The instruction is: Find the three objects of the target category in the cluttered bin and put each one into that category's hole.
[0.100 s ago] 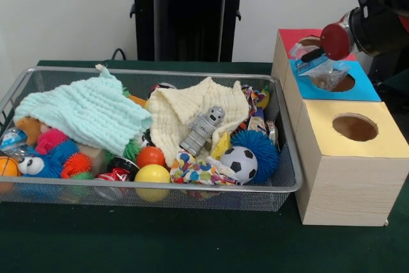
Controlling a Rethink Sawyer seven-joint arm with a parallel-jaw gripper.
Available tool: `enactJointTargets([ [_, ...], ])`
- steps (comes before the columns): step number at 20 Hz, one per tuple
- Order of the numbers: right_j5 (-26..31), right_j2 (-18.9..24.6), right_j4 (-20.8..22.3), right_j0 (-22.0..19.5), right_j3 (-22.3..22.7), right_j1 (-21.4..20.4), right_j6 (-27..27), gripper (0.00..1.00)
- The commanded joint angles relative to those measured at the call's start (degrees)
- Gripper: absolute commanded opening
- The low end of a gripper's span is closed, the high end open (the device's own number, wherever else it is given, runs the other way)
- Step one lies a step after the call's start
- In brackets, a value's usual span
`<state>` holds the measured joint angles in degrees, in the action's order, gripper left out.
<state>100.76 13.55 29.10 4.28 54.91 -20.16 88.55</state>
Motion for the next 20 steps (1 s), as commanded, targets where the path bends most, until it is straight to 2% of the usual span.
enactJointTargets([
  [1, 1.5, -1.5, -1.2, -0.9, -0.2, 1.7, 10.0, 1.0],
  [13, -0.6, -2.3, -2.8, -0.5, 0.3, 1.7, 9.9, 1.0],
  [20, 3.9, -2.9, -3.9, 0.5, -1.4, 1.4, 10.4, 1.0],
])
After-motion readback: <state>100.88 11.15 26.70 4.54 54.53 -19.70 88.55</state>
